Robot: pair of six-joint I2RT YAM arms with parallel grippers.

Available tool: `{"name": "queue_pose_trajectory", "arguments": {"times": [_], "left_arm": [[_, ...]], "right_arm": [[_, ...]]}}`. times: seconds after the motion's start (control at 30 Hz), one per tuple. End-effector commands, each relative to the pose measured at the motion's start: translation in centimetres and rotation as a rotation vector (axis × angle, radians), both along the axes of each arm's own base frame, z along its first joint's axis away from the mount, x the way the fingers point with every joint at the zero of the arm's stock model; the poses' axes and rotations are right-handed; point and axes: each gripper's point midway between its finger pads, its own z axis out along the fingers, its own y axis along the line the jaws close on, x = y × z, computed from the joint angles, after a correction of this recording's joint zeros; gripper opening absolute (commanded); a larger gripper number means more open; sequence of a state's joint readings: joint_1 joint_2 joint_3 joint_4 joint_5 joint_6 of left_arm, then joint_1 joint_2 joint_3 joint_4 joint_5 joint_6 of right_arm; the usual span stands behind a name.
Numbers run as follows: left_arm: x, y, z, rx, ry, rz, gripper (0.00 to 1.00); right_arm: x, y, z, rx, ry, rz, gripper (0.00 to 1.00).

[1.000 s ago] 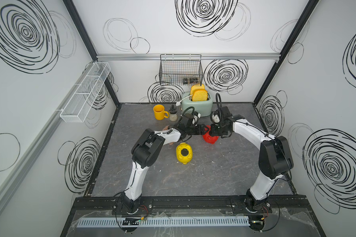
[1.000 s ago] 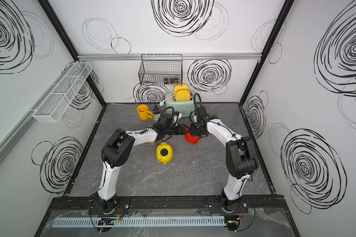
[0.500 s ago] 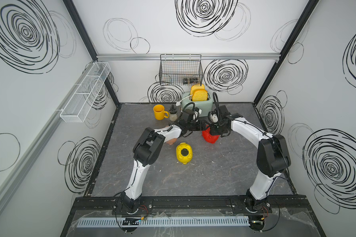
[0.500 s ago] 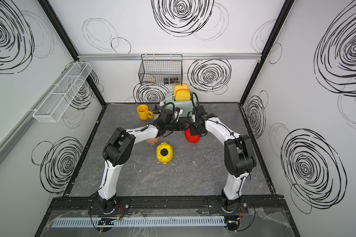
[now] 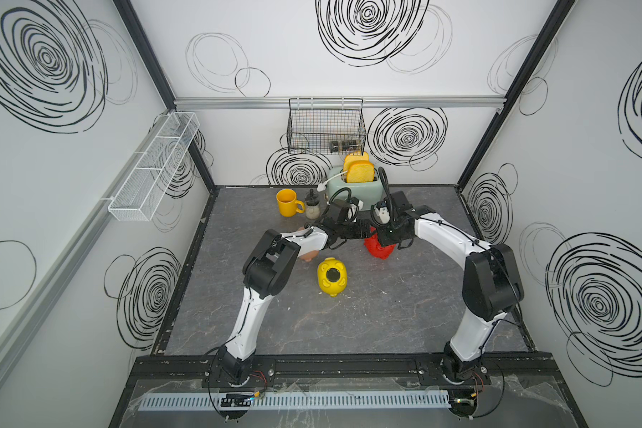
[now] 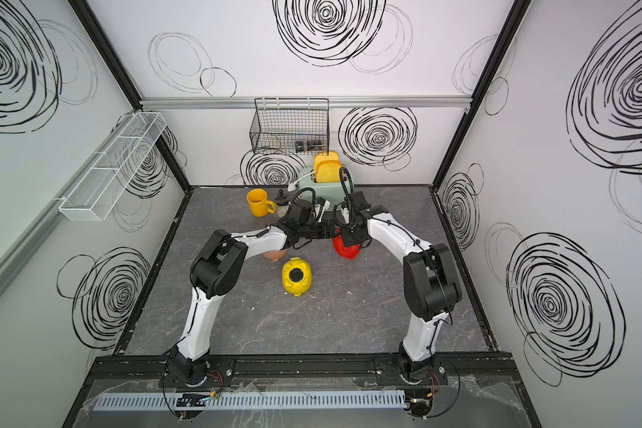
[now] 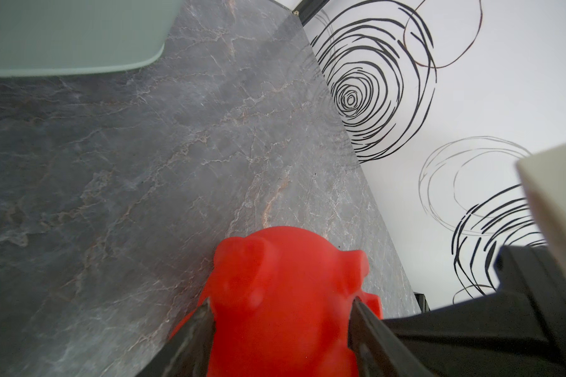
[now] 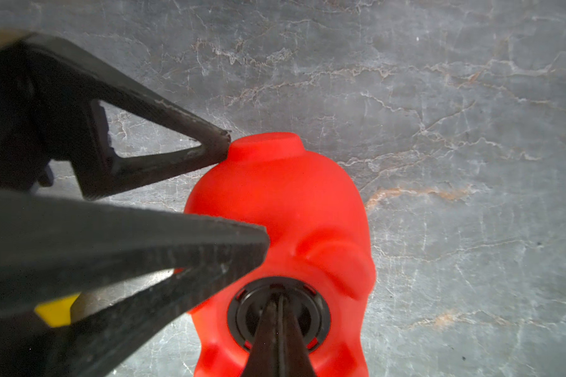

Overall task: Close piggy banks
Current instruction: Screw the knob on the piggy bank.

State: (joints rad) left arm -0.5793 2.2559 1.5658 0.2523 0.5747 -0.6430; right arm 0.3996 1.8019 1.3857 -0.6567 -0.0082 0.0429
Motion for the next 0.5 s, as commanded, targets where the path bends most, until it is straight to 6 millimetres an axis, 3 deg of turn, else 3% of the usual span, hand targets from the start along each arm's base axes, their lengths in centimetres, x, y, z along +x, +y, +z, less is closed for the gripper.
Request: {"name": "queue_pose_trajectory", "arguments": {"times": [0.0, 0.27, 0.47], "left_arm": [[-0.2, -0.9, -0.9, -0.027, 0.014, -0.034, 0.69], [-0.4, -1.0, -1.4, -0.024, 0.023, -0.041, 0.68], [-0.8, -0.9, -1.9, -0.016, 0.031, -0.044, 0.66]], "right_arm": [[-4.2, -1.1, -5.8, -0.104, 0.211, 0.053, 0.01], [-3.4, -2.2, -5.9, -0.110, 0.237, -0.103, 0.00], [-3.5, -1.7, -5.4, -0.048, 0.255, -0.227, 0.00]]}}
